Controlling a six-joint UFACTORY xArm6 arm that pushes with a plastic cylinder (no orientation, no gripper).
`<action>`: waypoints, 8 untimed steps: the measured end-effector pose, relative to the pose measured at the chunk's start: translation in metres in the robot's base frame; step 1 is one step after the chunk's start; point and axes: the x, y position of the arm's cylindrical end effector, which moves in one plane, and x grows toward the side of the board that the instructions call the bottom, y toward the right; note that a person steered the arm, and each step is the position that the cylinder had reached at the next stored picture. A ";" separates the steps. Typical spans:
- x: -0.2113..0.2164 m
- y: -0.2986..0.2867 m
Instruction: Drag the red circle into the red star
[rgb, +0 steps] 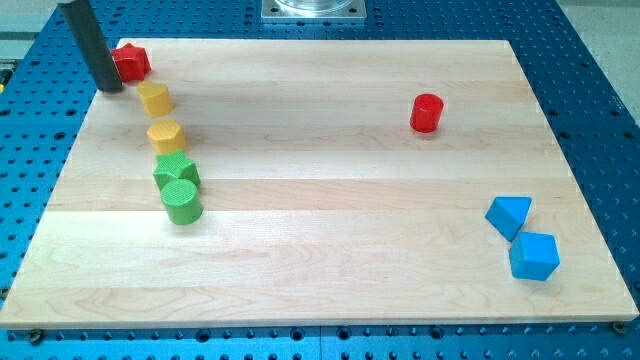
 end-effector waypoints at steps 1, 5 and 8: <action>-0.005 0.024; 0.004 0.424; 0.046 0.596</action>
